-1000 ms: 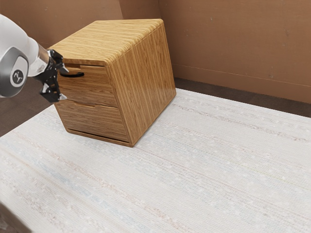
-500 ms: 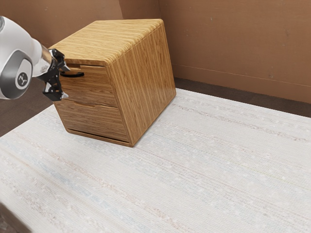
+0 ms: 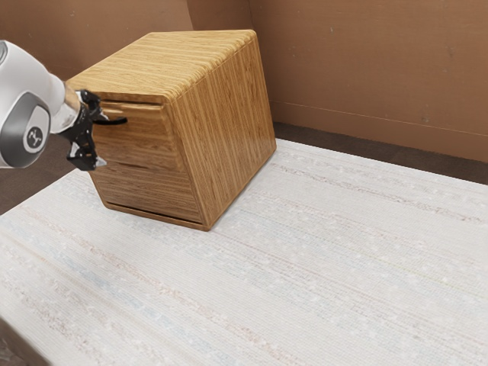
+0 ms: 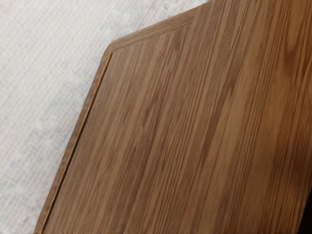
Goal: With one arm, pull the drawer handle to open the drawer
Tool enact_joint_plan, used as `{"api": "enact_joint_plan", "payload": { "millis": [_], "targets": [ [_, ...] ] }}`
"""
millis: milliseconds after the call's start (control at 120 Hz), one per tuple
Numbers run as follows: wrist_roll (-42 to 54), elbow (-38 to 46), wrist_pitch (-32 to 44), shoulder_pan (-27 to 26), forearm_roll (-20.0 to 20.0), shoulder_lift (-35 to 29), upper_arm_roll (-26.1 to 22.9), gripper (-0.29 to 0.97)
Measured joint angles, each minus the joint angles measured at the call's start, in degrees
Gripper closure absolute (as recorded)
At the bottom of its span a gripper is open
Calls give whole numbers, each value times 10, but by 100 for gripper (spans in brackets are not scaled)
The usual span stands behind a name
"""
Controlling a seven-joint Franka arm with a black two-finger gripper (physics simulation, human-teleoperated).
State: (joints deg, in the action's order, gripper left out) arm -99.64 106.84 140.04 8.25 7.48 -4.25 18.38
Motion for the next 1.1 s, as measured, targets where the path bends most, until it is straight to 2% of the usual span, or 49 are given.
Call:
{"api": "enact_joint_plan", "payload": {
  "millis": [258, 683, 842, 1033, 1100],
  "targets": [
    [-4, 85, 11, -4, -7, -88, 1, 0],
    [-10, 172, 21, 17, -7, -166, -5, 1],
    [-12, 212, 21, 63, -15, -210, -45, 1],
    [-15, 256, 22, 84, -5, -251, -52, 1],
    [-16, 271, 22, 110, -12, -267, -77, 1]
  ]
}}
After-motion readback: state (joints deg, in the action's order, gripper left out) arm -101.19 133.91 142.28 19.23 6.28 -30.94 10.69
